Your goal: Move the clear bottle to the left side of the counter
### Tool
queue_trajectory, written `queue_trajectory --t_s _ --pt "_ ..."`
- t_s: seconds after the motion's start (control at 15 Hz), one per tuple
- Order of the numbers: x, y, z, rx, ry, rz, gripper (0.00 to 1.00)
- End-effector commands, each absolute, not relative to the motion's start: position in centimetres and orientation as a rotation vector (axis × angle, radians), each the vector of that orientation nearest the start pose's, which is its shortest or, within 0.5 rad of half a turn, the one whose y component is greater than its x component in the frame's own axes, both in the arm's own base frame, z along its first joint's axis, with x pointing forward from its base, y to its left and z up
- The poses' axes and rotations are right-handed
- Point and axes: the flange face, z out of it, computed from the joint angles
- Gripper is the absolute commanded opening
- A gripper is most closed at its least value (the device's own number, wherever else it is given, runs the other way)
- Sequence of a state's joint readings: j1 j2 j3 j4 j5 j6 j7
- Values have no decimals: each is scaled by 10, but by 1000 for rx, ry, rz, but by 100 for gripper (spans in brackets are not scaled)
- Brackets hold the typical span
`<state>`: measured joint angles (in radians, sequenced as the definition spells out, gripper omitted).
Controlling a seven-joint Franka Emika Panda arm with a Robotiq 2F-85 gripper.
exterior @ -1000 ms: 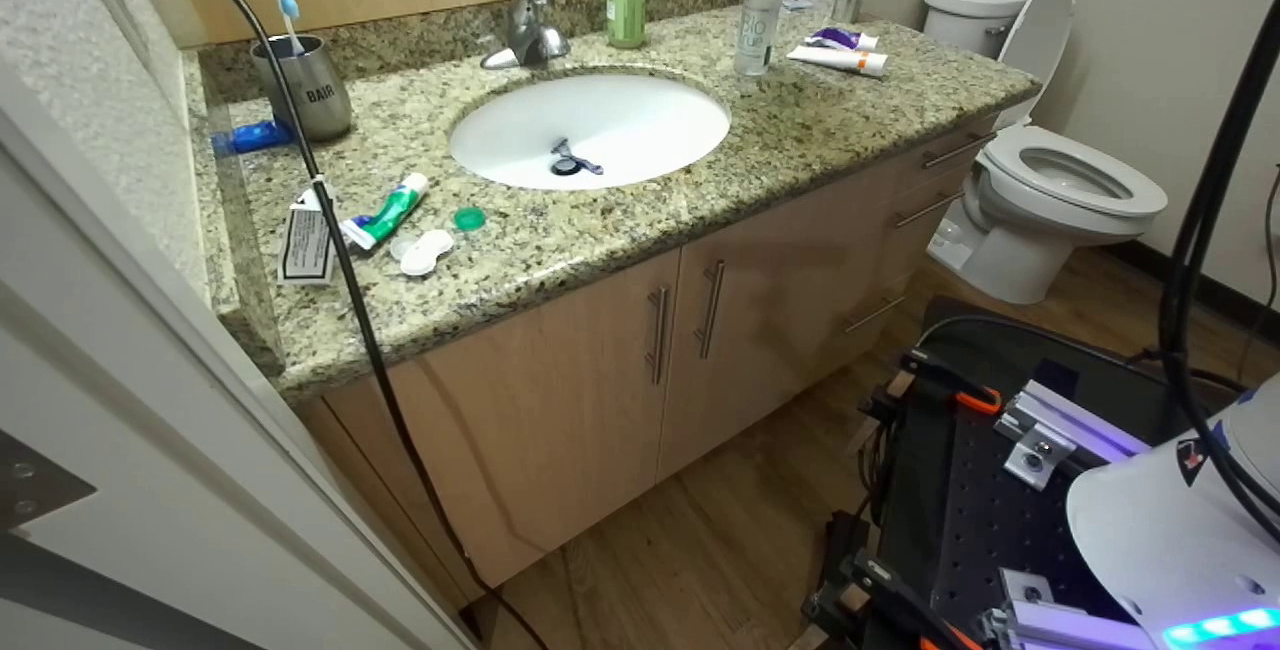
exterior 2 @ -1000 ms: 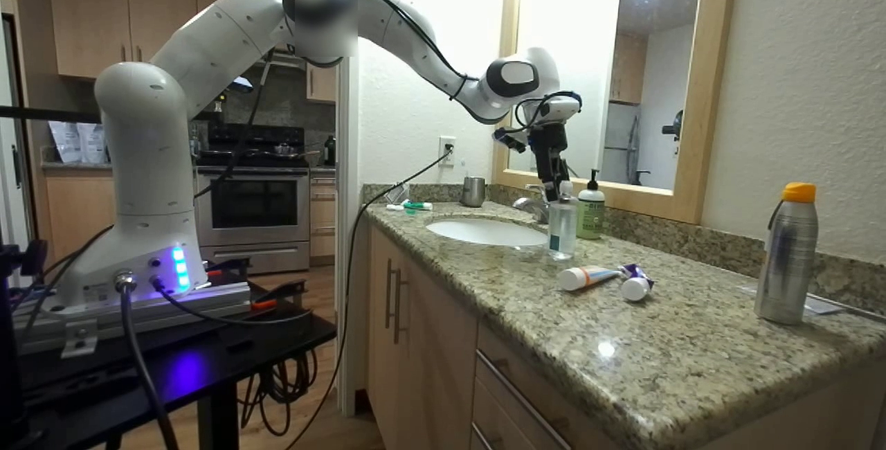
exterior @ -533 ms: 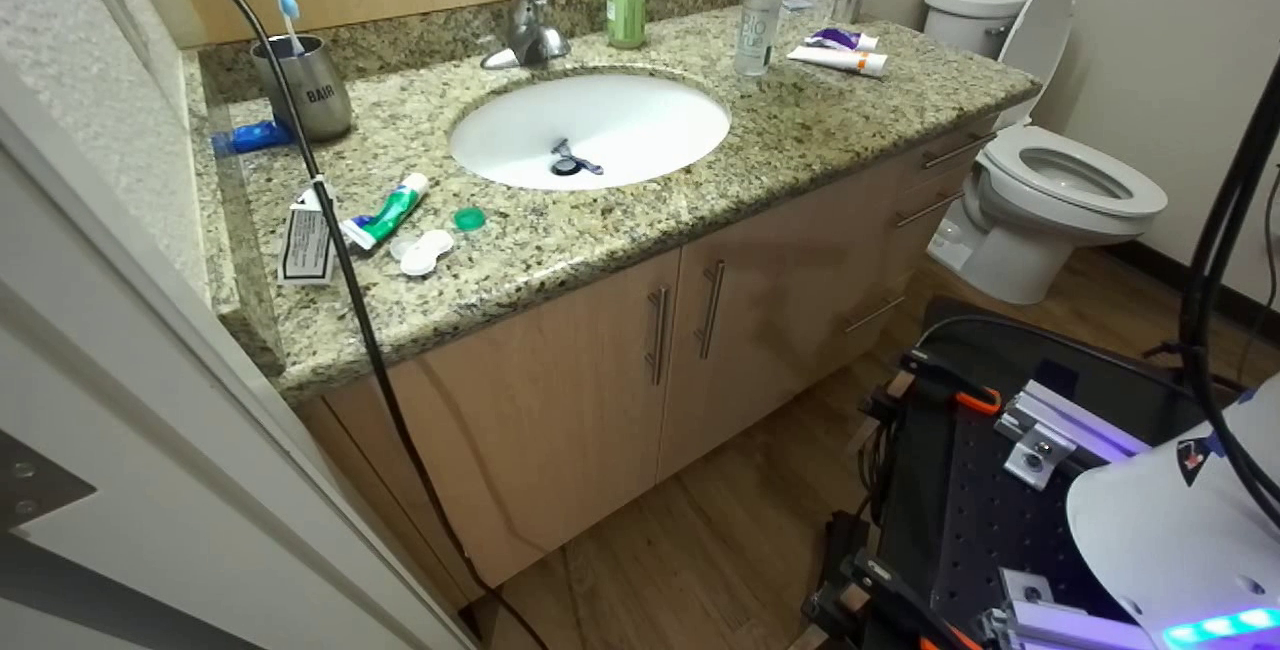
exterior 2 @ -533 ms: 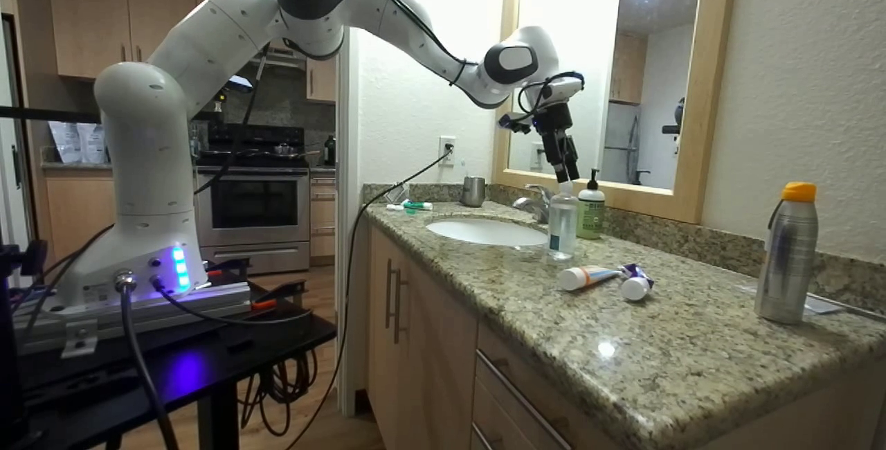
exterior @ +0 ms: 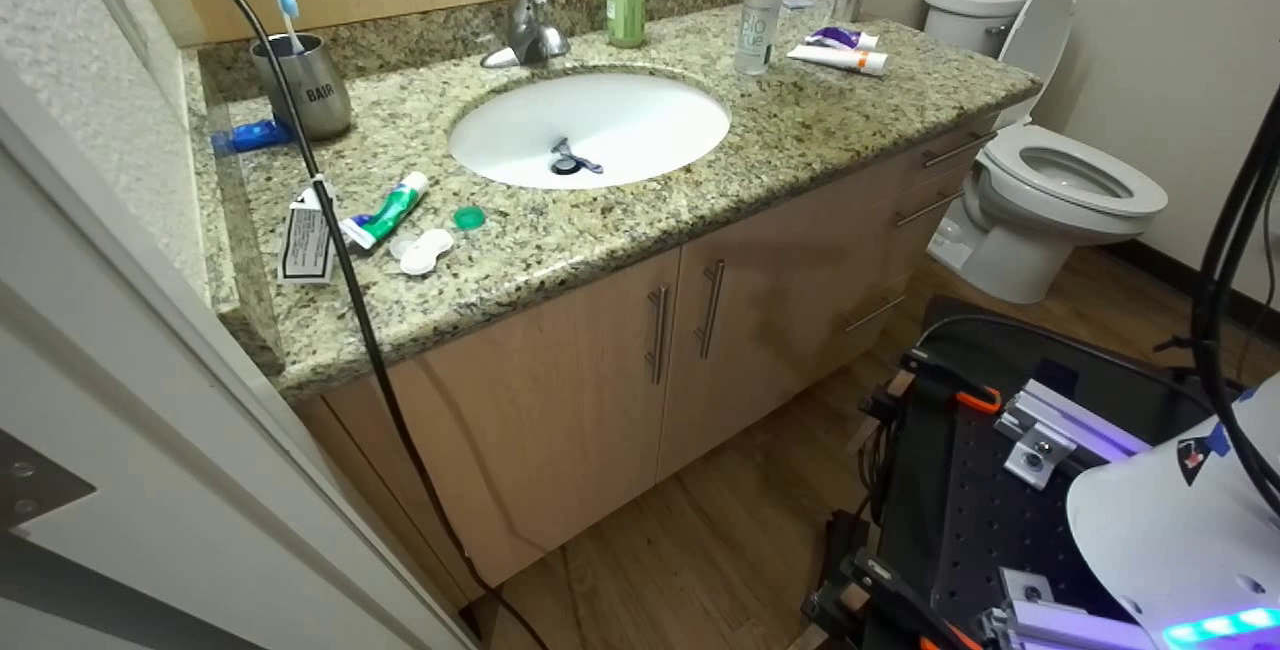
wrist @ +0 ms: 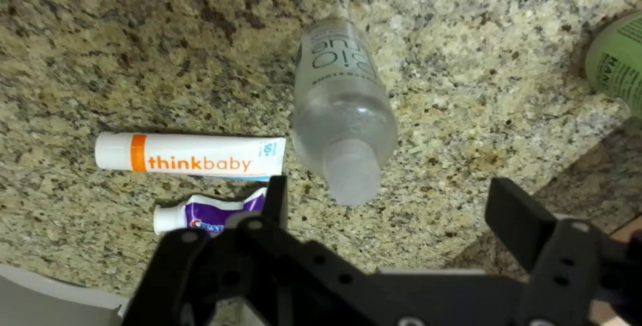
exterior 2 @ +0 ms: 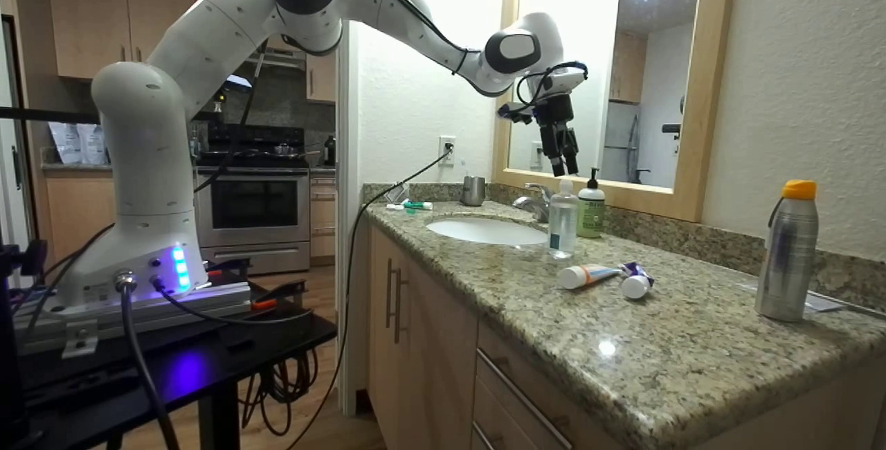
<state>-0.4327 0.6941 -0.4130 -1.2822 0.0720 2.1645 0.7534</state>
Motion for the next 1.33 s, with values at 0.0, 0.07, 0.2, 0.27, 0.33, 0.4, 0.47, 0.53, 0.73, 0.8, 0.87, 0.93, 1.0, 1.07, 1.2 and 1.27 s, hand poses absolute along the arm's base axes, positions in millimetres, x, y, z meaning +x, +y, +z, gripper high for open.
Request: queue_trajectory --t_s 0.0,0.07,0.2,0.27,0.33,0.4,0.47,0.53,0.73,0.8,0.87,0.93,1.0,1.07,1.2,1.27 --pt "546 -530 389 -2322 2295 -183 100" --pt "553 -511 388 -2362 2301 -272 100" --pt "544 -523 391 -2329 2322 -216 100" --pt "541 -527 390 -2322 2327 -208 100" --pt "543 -523 395 -2362 2338 -260 100" --pt "547 -520 392 -2385 2342 -284 100" --pt "550 -517 387 -2403 2328 -261 100" --pt "553 -518 380 -2410 2328 -282 100" --pt "561 -515 358 -2414 2304 -273 100" --pt "562 -516 350 -2432 2309 -261 100" --pt "563 -516 343 -2446 2306 -270 100" --pt "564 -517 337 -2446 2315 -269 100" --pt "564 -518 333 -2450 2320 -268 100" --pt "565 -517 329 -2465 2342 -282 100" --pt "565 -518 330 -2455 2322 -256 100" --pt "565 -518 328 -2458 2327 -255 100"
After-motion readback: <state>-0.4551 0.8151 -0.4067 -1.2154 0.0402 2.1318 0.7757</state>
